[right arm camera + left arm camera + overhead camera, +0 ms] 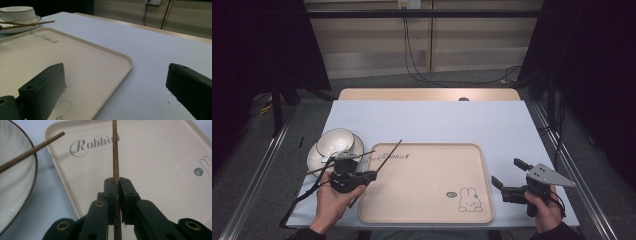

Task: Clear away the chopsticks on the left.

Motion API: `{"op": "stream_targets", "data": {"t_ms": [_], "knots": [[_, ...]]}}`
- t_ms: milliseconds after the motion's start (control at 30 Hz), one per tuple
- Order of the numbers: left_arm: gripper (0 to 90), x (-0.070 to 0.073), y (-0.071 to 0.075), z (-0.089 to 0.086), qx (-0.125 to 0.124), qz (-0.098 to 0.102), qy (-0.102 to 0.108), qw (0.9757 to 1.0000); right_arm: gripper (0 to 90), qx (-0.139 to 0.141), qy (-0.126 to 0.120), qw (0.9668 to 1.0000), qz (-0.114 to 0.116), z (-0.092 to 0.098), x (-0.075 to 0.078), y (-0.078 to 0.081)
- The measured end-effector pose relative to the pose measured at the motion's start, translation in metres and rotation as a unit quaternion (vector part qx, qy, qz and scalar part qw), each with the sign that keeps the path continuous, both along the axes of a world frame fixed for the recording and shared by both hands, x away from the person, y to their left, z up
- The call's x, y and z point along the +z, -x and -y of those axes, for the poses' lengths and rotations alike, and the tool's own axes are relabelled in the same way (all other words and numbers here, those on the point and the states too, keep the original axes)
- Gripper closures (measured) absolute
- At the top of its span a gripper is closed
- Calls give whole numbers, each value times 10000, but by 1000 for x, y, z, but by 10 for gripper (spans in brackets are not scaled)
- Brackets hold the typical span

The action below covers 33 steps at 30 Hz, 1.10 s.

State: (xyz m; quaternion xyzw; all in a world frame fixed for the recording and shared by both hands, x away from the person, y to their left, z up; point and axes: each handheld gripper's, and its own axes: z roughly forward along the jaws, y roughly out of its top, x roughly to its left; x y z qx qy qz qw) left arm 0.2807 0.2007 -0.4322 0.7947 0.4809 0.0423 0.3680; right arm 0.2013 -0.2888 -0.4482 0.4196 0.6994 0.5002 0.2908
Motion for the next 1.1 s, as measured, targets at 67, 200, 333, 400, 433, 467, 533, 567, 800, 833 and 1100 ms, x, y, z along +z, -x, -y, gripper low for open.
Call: {"op": "stream_targets", "data": {"t_ms": [67,200,333,400,433,467,533,567,800,833,1100], "knots": [[848,-6,-1,5,105,-98,-88,9999,23,-3,8,10000,11,0,0,0],[849,-10,-1,7,279,-192,-166,9993,23,-2,5,10000,4,0,0,0],[848,-13,0,11,402,-267,-139,9987,22,4,10,10000,6,0,0,0],[848,-16,1,12,443,-314,-190,9983,22,-8,7,10000,-4,0,0,0],[848,-17,1,14,470,-347,-165,9982,23,0,6,10000,0,0,0,0],[848,-18,1,14,485,-341,-187,9981,23,-8,-3,10000,-17,0,0,0],[848,-19,-1,15,569,-340,-177,9976,22,-3,6,10000,-12,-1,0,0],[848,-19,-2,14,614,-302,-191,9975,22,-7,20,10000,4,0,0,0],[848,-23,-7,17,676,-458,-215,9964,23,3,8,10000,-17,-1,0,0],[848,-24,-7,18,767,-430,-231,9959,23,2,21,10000,-5,0,0,0],[847,-28,-2,21,750,-504,-314,9954,22,20,13,10000,-4,0,0,0]]}}
